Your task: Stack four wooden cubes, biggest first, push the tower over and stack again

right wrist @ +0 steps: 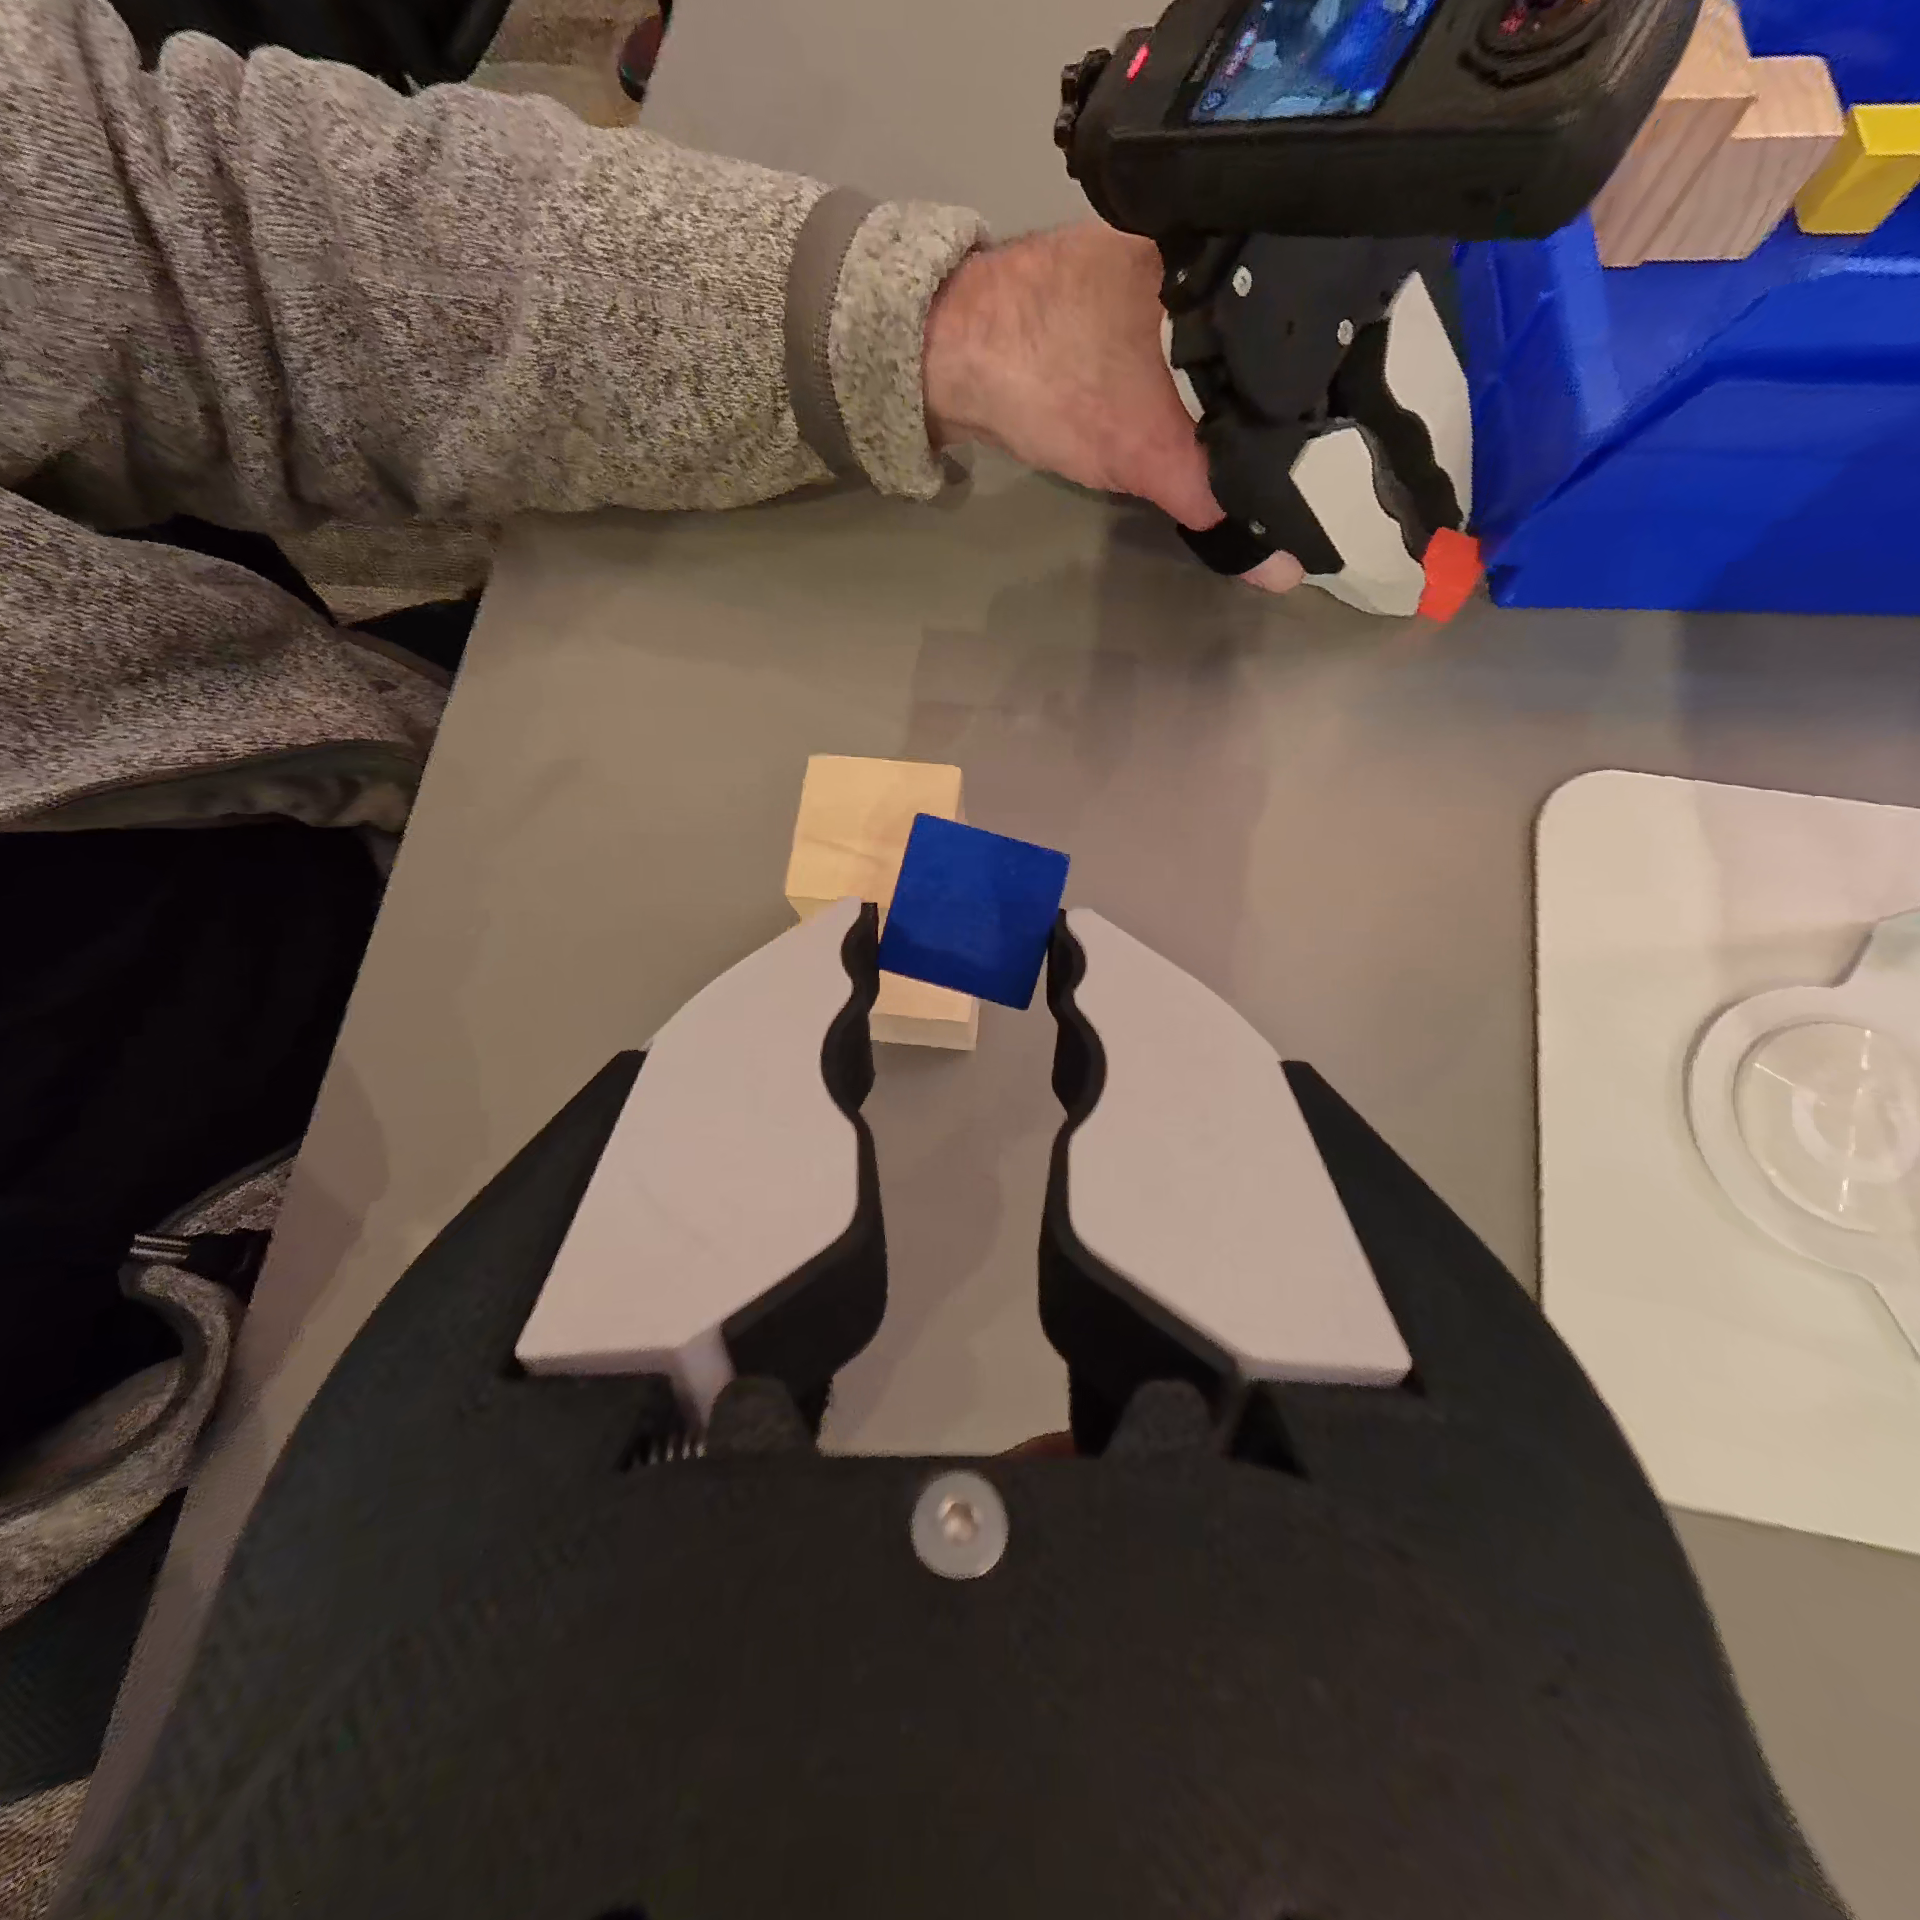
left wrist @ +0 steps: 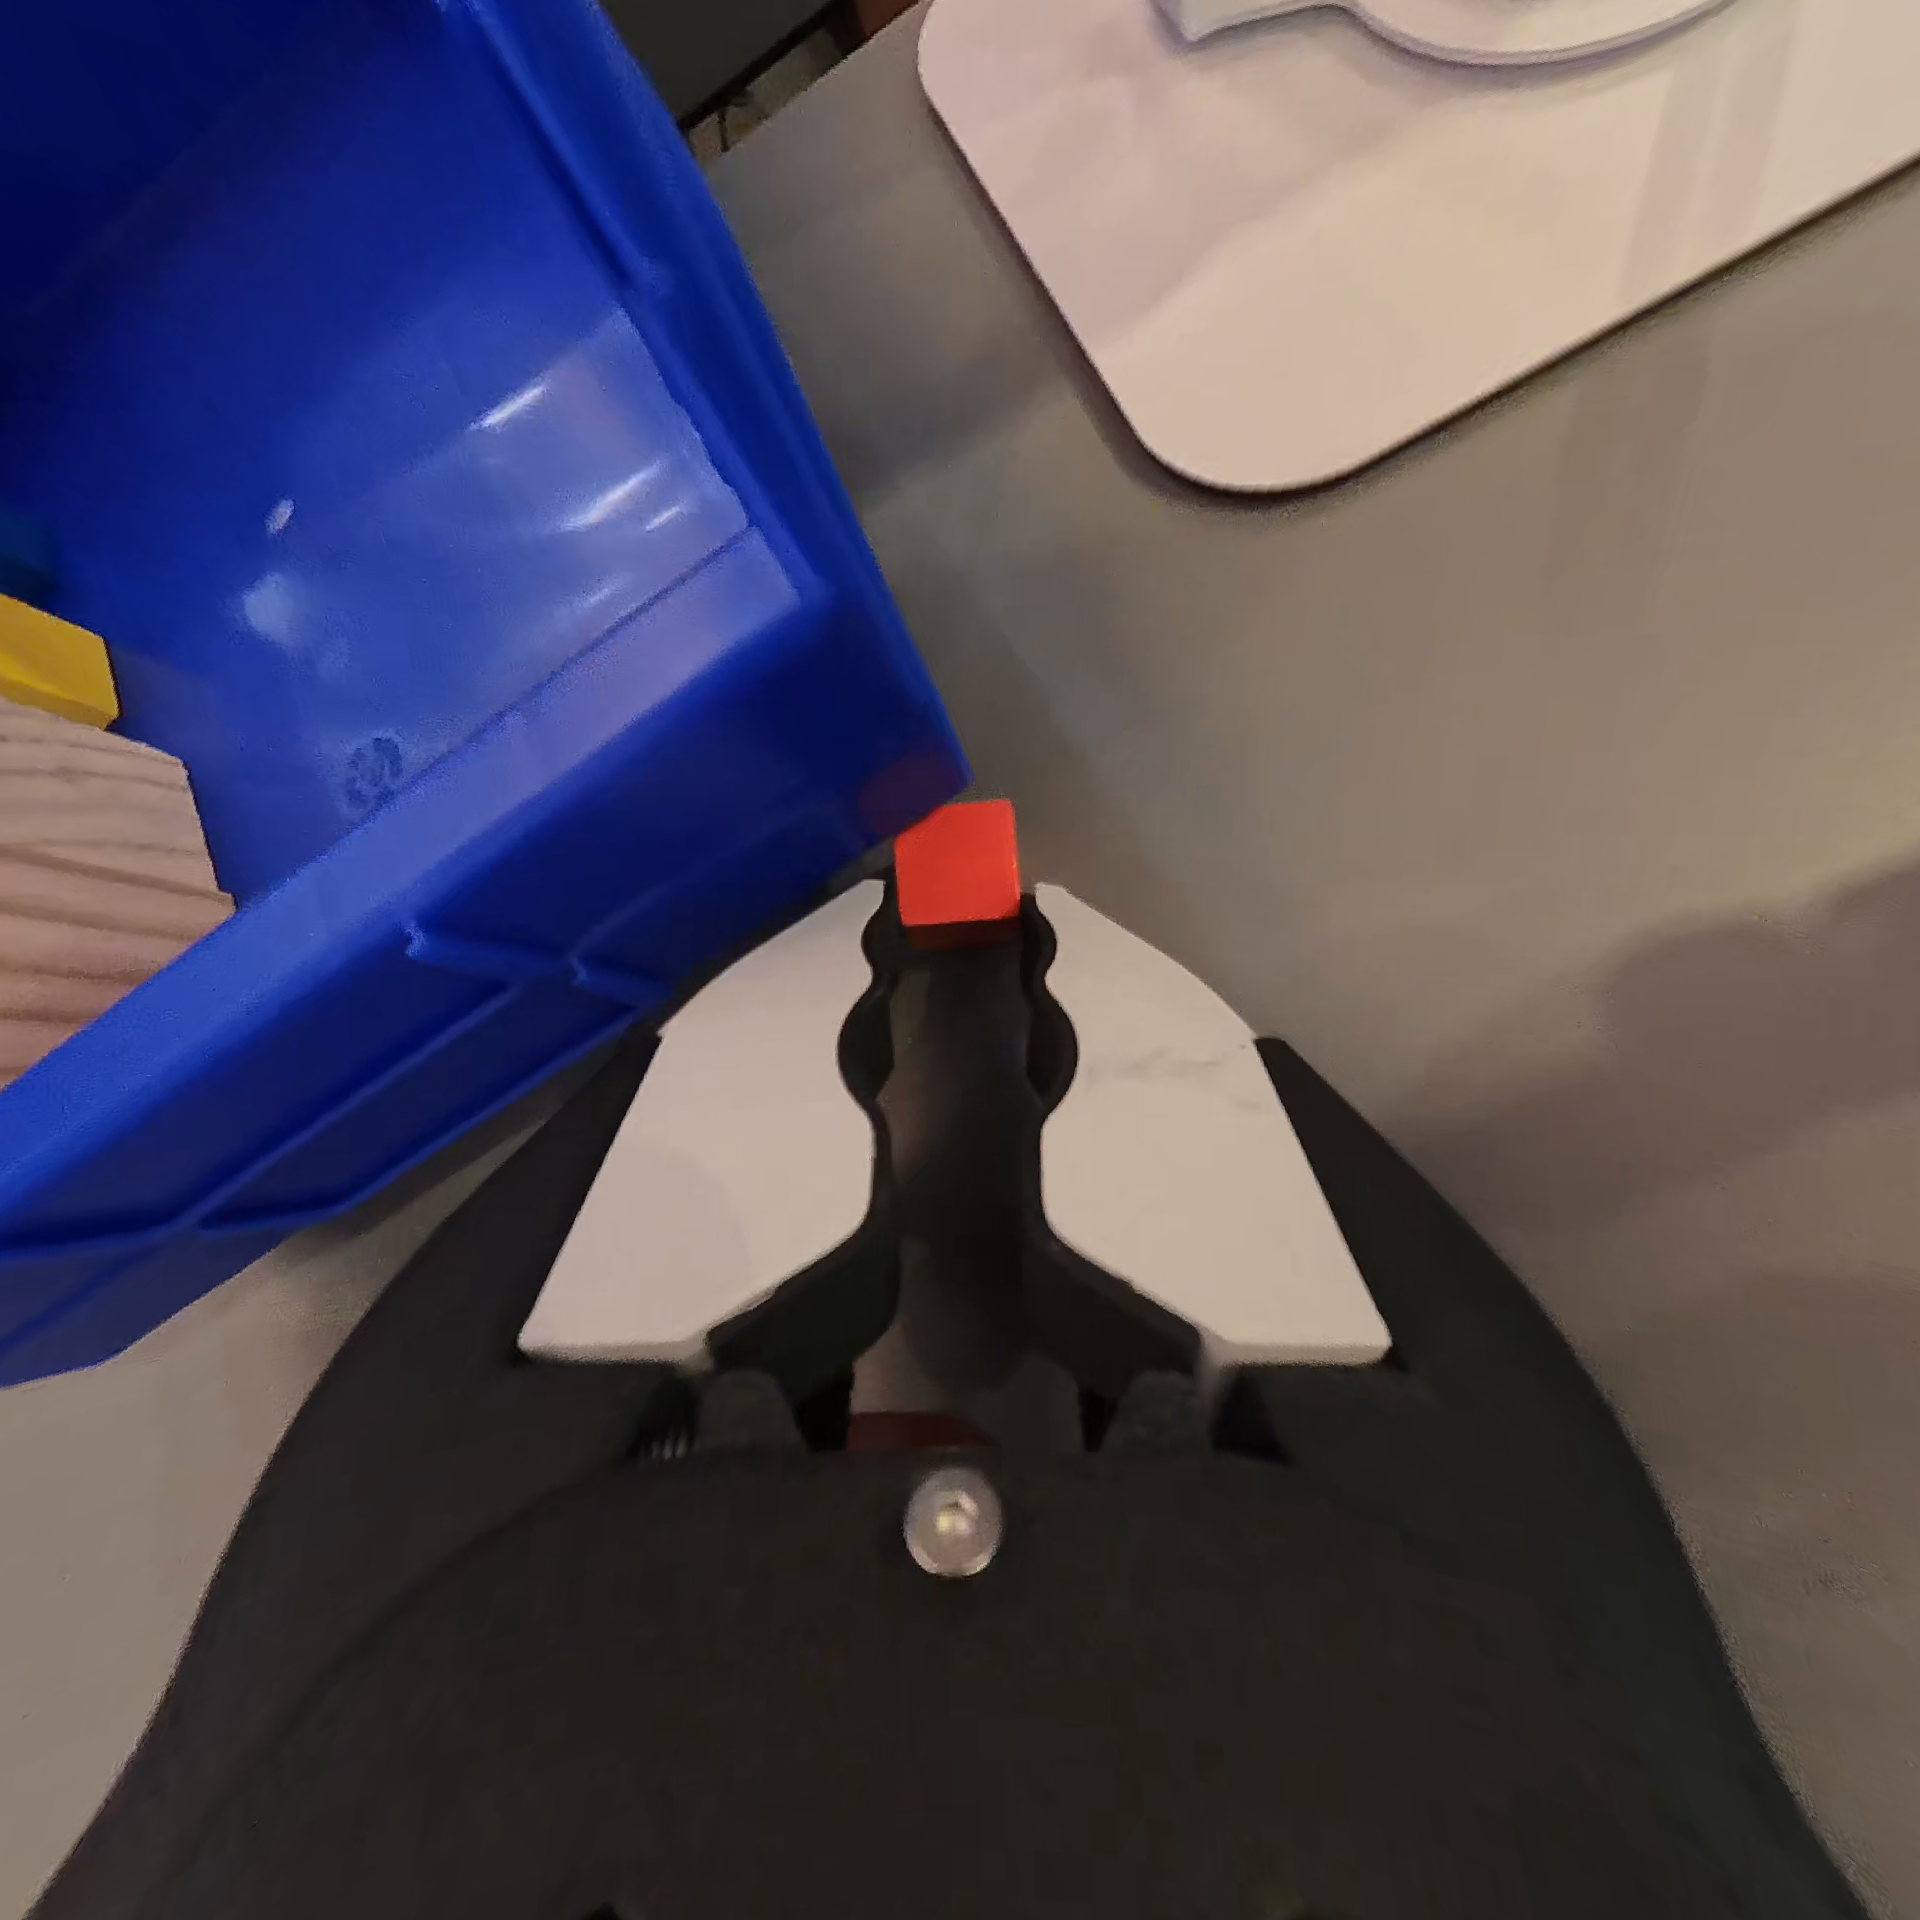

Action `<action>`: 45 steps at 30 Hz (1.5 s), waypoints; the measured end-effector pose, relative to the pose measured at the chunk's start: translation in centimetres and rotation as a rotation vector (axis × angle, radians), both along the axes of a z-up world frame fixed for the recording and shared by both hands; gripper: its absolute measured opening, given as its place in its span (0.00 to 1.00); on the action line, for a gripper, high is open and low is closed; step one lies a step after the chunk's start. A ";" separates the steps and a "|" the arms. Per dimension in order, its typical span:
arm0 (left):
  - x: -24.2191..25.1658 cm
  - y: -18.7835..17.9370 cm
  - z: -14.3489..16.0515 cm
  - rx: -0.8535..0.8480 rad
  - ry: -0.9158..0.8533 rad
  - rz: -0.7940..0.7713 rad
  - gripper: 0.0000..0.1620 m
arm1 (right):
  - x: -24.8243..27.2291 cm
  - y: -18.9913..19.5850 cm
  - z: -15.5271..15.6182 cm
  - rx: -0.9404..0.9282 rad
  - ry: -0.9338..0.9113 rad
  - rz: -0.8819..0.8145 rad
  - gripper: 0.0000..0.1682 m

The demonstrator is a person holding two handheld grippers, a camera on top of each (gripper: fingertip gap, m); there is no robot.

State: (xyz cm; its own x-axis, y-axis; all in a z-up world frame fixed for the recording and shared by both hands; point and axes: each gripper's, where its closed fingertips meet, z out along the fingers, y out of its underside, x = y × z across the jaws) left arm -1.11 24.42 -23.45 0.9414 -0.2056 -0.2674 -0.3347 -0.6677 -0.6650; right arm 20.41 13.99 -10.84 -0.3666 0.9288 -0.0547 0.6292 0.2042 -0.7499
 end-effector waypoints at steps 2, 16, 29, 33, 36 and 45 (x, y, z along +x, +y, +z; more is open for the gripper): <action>0.5 -0.9 0.2 0.000 -0.026 -0.028 0.13 | -0.5 -1.1 -0.3 -0.011 -0.021 0.031 0.19; 5.8 -6.7 4.5 0.062 -0.138 -0.221 0.13 | -1.8 -2.8 -3.5 0.069 -0.251 0.050 0.29; 18.1 -12.3 11.9 0.064 -0.219 -0.640 0.13 | 2.9 0.4 0.0 -0.006 -0.132 -0.027 0.25; 19.0 -12.6 11.4 0.008 -0.204 -0.680 0.13 | 3.2 0.5 -0.5 -0.004 -0.150 -0.030 0.25; 19.5 -12.8 11.2 -0.038 -0.237 -0.700 0.13 | 3.2 0.5 -0.6 -0.009 -0.149 -0.028 0.24; 16.6 -13.5 11.2 0.050 -0.247 -0.613 0.23 | 4.6 1.7 -1.5 -0.001 -0.140 -0.065 0.13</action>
